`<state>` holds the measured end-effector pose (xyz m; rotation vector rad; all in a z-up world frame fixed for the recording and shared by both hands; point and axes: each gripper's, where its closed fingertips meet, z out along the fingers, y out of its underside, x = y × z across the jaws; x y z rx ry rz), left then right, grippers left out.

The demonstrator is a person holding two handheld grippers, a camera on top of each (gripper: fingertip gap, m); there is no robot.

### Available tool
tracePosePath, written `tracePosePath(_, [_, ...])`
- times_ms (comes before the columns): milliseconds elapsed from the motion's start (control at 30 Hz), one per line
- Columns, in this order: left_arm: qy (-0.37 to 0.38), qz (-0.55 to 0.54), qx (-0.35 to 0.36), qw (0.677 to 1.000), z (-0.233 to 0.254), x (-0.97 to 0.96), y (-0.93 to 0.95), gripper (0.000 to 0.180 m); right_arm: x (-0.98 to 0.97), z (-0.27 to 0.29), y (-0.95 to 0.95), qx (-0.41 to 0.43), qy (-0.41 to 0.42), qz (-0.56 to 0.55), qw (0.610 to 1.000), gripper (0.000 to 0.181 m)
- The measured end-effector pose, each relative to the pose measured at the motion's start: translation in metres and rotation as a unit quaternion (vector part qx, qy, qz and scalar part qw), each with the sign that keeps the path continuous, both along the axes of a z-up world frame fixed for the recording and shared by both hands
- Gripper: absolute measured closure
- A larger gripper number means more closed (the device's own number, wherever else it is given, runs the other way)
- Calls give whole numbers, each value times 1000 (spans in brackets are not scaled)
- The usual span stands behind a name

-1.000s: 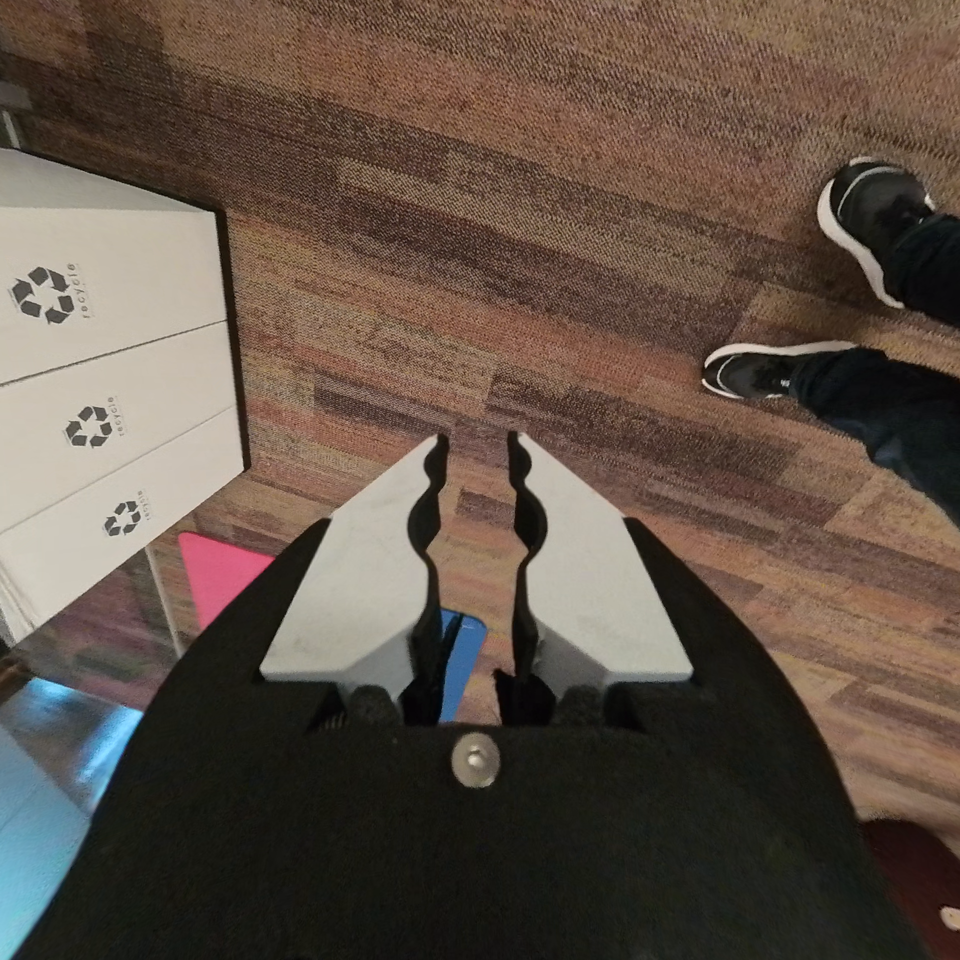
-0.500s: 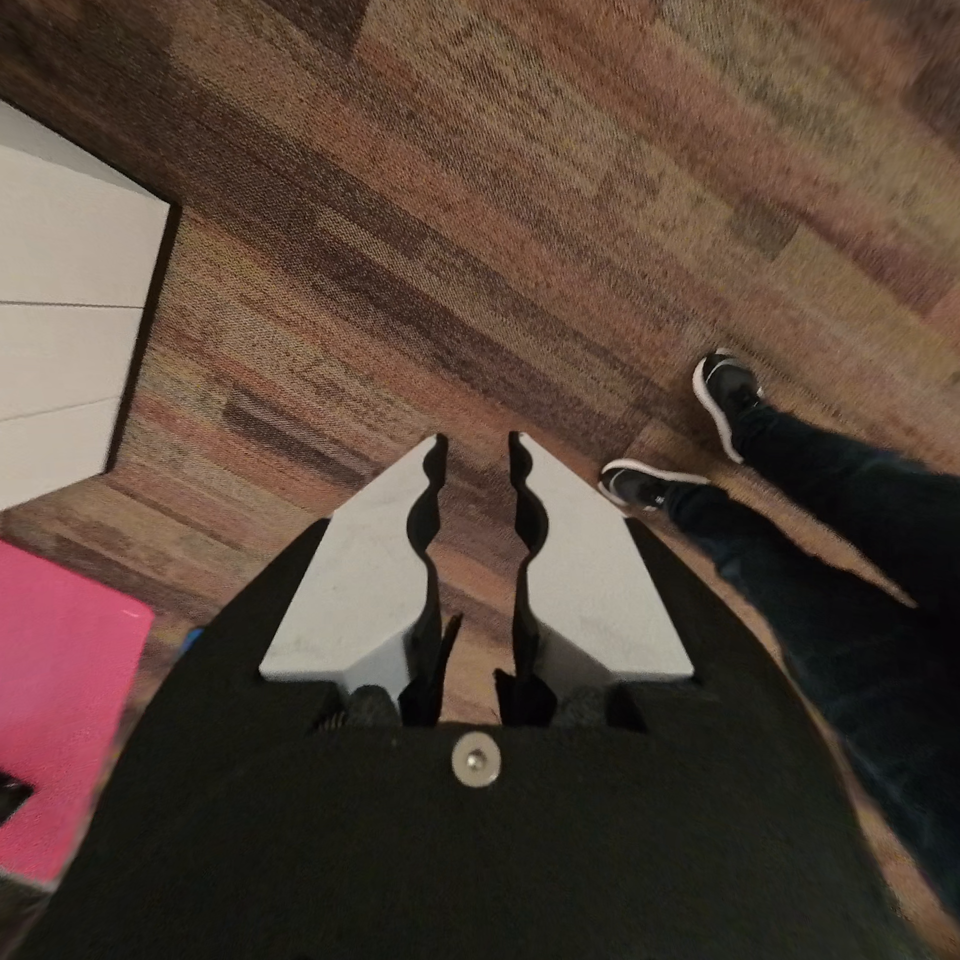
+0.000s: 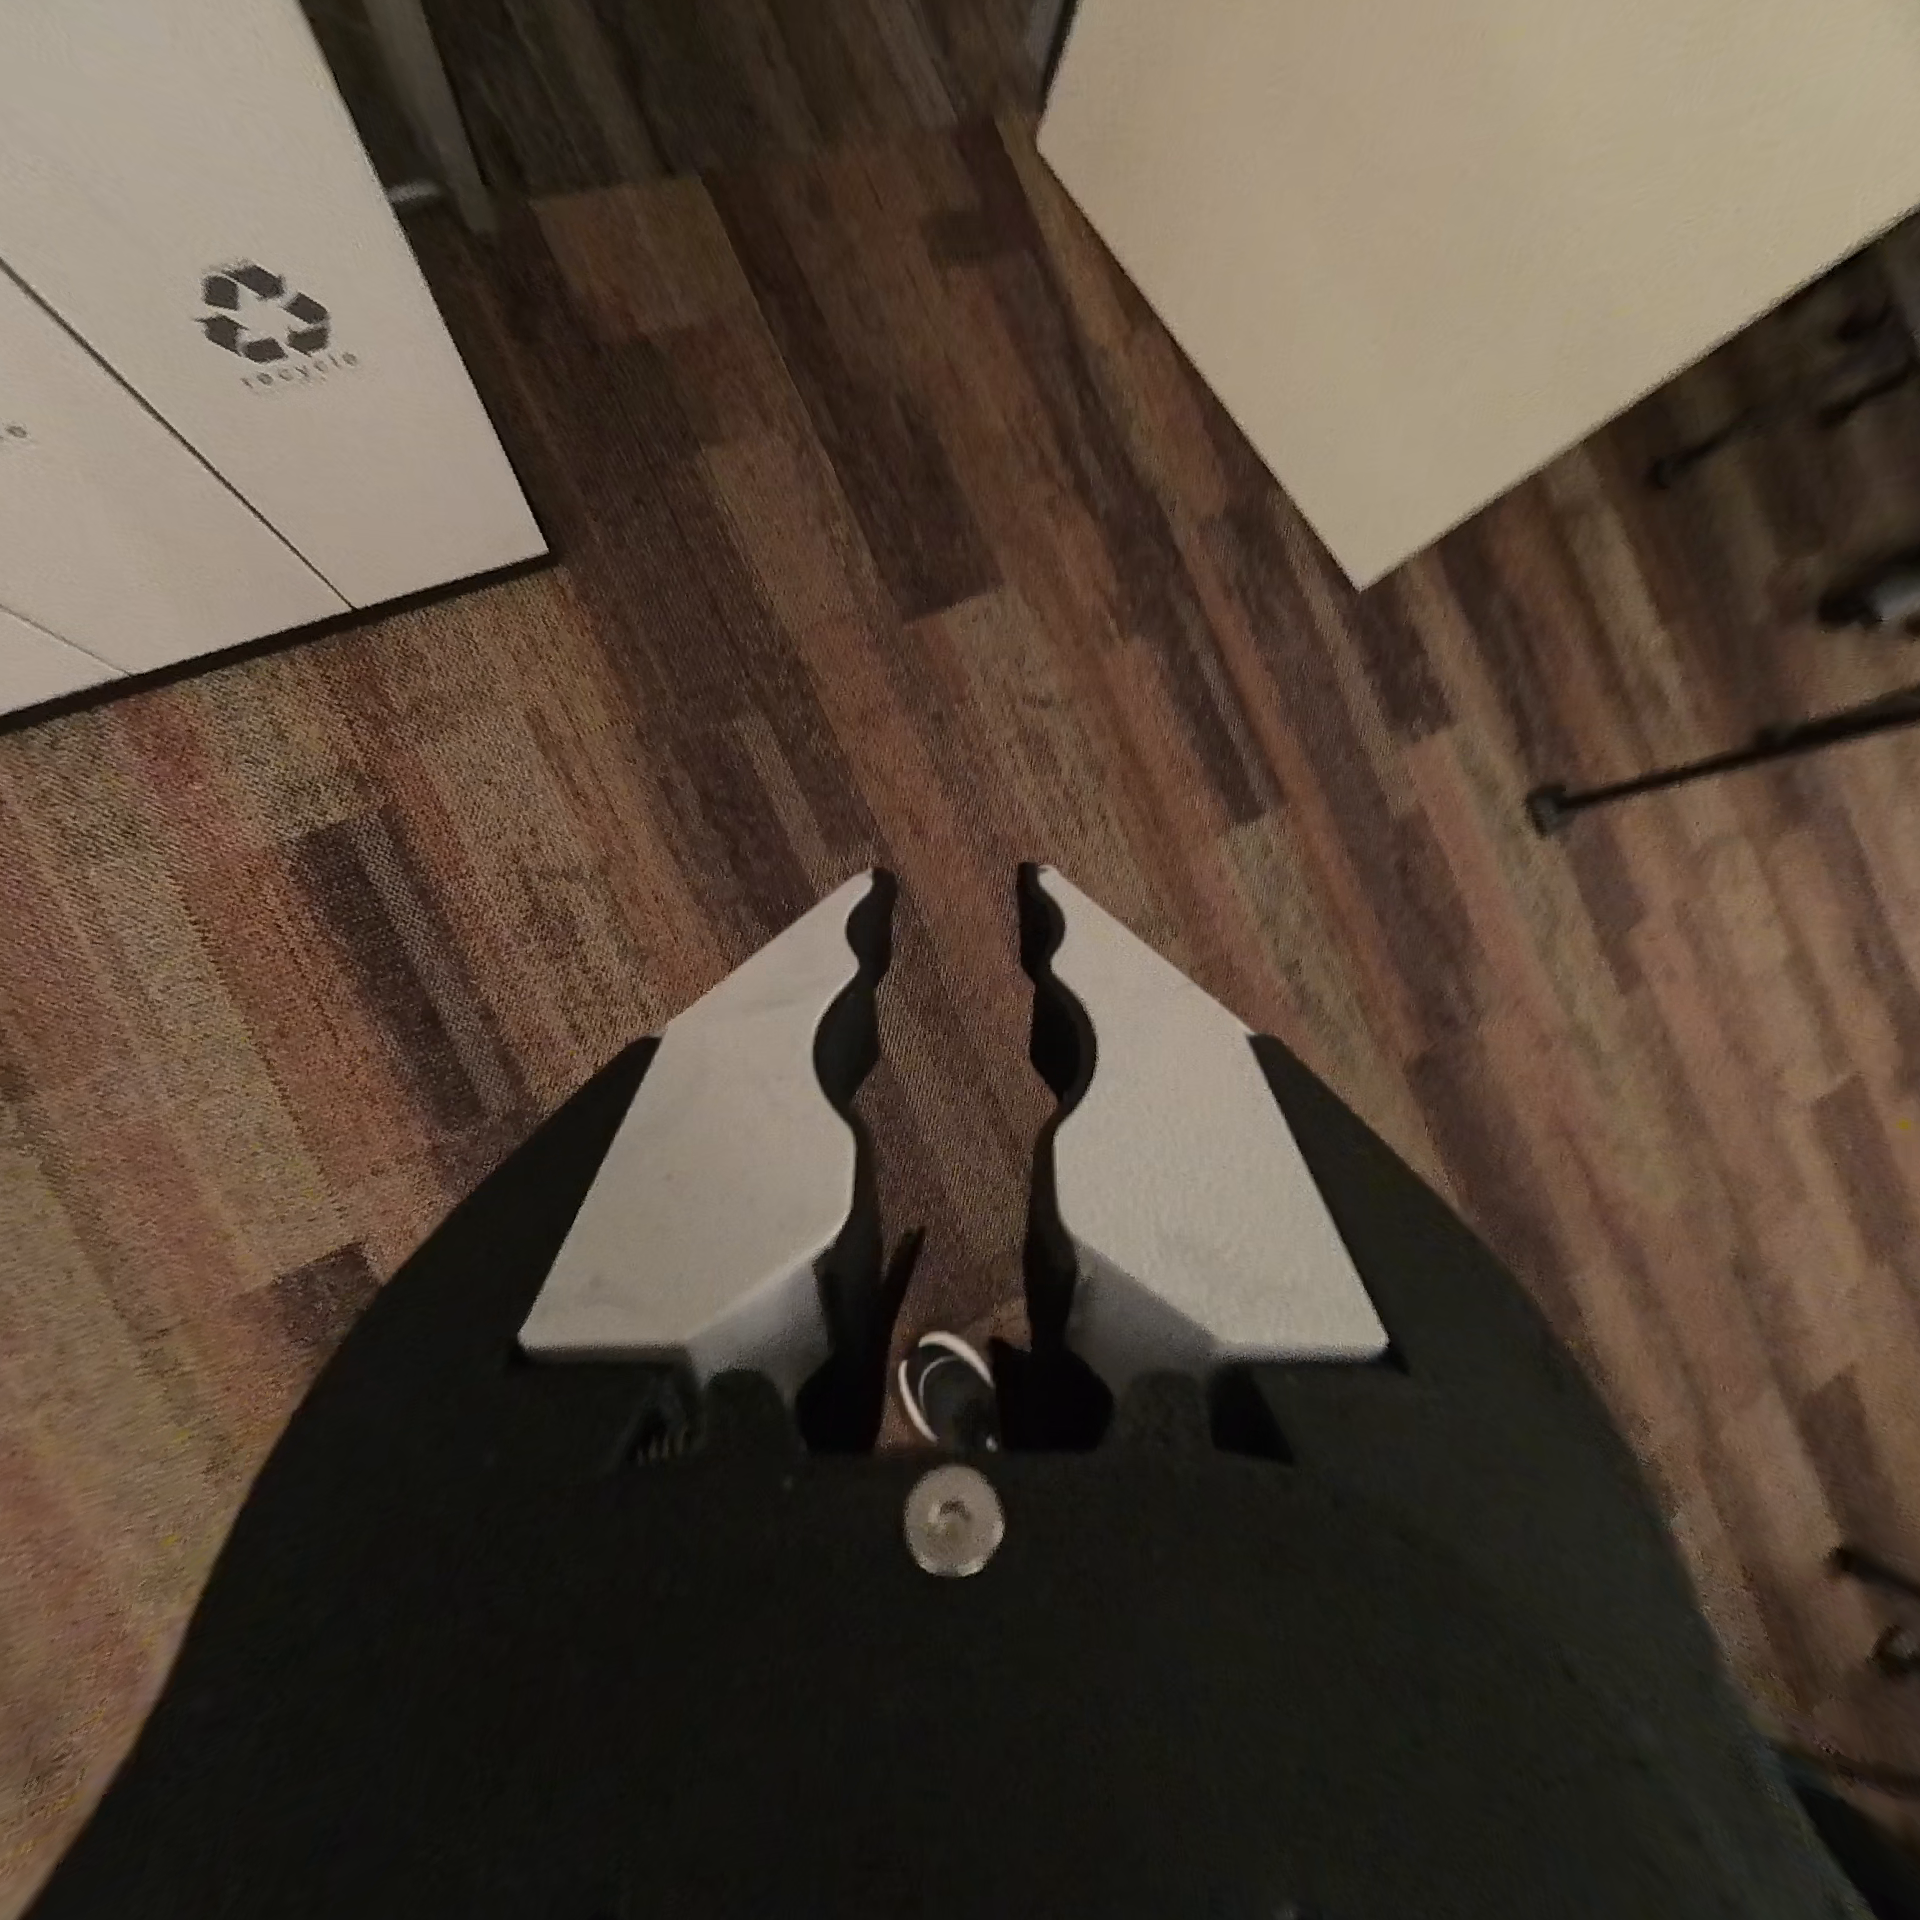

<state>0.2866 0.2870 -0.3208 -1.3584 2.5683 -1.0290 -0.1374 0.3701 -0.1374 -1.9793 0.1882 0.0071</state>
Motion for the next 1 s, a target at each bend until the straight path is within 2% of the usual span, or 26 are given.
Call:
tracePosePath(133, [4, 56, -38, 998, 10, 14, 21, 158, 21, -10, 3, -9, 31, -15, 999, 167])
tracePosePath(267, [4, 100, -66, 993, 19, 27, 47, 158, -19, 30, 2, 13, -45, 14, 999, 168])
tracePosePath(400, [10, 197, -140, 970, 37, 47, 79, 158, -34, 44, 7, 42, -111, 16, 993, 169])
tracePosePath(467, [4, 227, -177, 958, 48, 54, 89, 158, -22, 39, 12, 70, -77, 5, 995, 169])
tracePosePath(633, [-6, 256, -202, 945, 64, 61, 98, 158, 33, 4, 22, 79, 27, -50, 995, 169])
tracePosePath(700, [-7, 261, -219, 940, 71, 64, 97, 158, 23, 15, 26, 113, 17, -35, 993, 169])
tracePosePath(833, [-15, 283, -243, 928, 85, 72, 110, 158, -16, 47, 27, 144, -88, -9, 986, 169])
tracePosePath(867, [-18, 290, -248, 924, 88, 74, 114, 158, -13, 45, 28, 143, -83, -11, 986, 169])
tracePosePath(1000, [-23, 298, -256, 919, 94, 74, 115, 158, 34, 13, 31, 102, 23, -51, 993, 169])
